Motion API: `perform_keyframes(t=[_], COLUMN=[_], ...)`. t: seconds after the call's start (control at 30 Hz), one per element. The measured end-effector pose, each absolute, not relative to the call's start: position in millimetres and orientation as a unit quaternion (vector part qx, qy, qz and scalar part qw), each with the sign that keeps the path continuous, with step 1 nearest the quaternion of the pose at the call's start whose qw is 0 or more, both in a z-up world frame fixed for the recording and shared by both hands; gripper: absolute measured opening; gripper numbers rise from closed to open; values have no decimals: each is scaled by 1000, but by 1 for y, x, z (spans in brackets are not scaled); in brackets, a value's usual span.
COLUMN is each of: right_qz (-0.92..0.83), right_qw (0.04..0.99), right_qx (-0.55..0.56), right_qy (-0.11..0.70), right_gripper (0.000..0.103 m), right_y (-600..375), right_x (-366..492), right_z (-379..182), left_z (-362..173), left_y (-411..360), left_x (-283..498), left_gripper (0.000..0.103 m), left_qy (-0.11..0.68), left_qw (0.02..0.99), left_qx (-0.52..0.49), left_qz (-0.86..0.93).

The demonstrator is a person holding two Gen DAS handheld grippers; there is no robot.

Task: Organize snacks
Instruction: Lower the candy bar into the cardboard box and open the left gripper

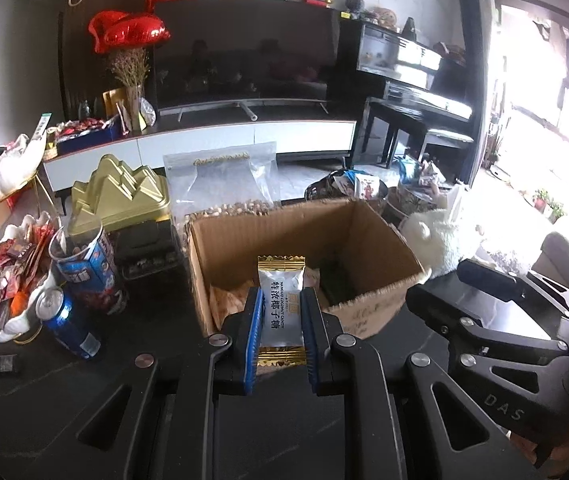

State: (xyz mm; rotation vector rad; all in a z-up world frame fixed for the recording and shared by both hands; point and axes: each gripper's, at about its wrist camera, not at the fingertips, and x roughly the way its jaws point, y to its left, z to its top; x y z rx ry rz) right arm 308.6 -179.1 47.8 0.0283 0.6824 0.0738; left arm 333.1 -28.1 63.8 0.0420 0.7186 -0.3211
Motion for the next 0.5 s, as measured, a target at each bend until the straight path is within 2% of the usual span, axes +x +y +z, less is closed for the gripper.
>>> perform_keyframes(t=[0.37,0.43,0.47,0.5], right_qz=[29,26,25,25], right_qw=[933,930,929,928], right_qx=[-5,-4,-2,1], right_qy=[358,366,369,372], right_gripper=[62,62,62,64], right_y=[-185,-187,-188,-189], right_x=[358,365,366,368], right_z=[49,45,43,42], left_z=[60,58,57,57], left_y=[-39,-39,-38,-36], left_x=[384,392,393,393], left_gripper=[21,36,48,54], left_qy=[370,375,374,371], left_qw=[918,917,918,920], left_qx=[37,41,37,34], left_qz=[-141,-130,-127,-123])
